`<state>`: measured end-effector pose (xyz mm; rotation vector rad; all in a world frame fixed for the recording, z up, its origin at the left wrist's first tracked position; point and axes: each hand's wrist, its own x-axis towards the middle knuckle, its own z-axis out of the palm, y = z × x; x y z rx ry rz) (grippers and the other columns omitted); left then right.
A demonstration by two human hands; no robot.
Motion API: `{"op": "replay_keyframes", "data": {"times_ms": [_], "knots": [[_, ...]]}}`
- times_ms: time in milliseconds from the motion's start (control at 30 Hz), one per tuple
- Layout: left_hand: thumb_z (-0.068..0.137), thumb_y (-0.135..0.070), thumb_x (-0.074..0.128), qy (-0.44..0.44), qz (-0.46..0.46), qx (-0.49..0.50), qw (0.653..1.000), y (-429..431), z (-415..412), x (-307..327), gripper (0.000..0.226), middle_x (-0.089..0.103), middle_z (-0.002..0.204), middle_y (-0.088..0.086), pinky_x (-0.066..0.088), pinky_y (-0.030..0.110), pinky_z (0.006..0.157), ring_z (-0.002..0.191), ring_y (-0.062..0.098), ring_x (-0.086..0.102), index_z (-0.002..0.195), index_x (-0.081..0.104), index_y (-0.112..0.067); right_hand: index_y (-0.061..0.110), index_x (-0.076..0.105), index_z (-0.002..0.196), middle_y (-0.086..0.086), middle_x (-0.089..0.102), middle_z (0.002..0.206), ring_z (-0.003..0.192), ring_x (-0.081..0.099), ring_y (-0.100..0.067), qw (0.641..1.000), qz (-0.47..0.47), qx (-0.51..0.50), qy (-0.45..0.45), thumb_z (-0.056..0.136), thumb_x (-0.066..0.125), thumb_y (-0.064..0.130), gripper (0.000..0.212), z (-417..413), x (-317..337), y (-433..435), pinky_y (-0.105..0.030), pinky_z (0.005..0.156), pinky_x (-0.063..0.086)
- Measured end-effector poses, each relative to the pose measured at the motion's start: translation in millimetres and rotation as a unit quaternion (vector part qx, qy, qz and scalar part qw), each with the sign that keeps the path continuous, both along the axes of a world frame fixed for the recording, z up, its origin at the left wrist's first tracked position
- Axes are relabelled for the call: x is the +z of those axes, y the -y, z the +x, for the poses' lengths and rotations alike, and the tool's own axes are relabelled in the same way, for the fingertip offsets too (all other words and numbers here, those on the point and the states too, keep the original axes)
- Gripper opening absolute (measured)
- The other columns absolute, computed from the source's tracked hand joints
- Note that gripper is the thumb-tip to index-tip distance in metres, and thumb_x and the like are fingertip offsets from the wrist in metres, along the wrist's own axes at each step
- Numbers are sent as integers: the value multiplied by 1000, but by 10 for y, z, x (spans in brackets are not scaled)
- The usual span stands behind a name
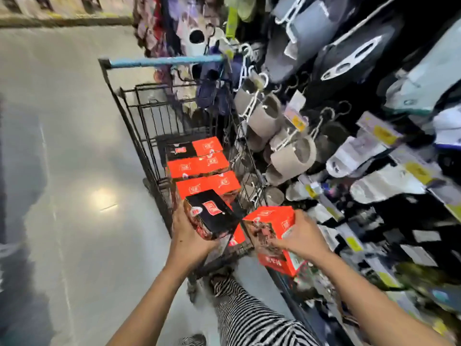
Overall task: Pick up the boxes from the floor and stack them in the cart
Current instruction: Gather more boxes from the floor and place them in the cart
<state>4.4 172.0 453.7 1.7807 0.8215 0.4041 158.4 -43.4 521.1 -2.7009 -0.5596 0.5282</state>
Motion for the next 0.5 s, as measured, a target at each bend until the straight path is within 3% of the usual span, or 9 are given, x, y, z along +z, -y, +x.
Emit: {"op": "replay_keyframes", "data": {"times_ms": [100, 200, 333, 500], "knots": [[34, -47, 85, -37, -26, 55, 997, 1, 224, -179, 127, 44, 136, 11, 43, 47, 105, 127, 27, 47, 143, 24, -22, 21, 50, 104, 0, 57, 100, 100, 56, -22, 997, -44, 50, 25, 40, 67, 76, 87, 455, -158, -190, -35, 83, 50], [33, -45, 89, -70, -52, 101, 991, -10, 430, -392, 121, 52, 128, 6, 49, 43, 99, 119, 24, 54, 136, 31, -22, 18, 49, 116, -5, 57, 110, 109, 52, -26, 994, -63, 84, 3, 40, 62, 81, 100, 793, -352, -374, -37, 91, 47], [34, -43, 87, -122, -90, 169, 974, 78, 655, -571, 122, 47, 132, 10, 46, 40, 101, 119, 25, 52, 138, 28, -16, 15, 52, 119, -7, 55, 111, 110, 49, -24, 993, -4, 112, -41, 42, 73, 68, 96, 1045, -518, -586, -36, 95, 45], [36, -50, 94, -103, -106, 290, 946, 212, 873, -865, 120, 49, 128, 6, 47, 41, 100, 116, 25, 54, 132, 30, -16, 21, 50, 120, -4, 59, 112, 109, 55, -19, 987, 30, 108, -116, 39, 77, 66, 96, 1250, -732, -679, -34, 93, 48]]}}
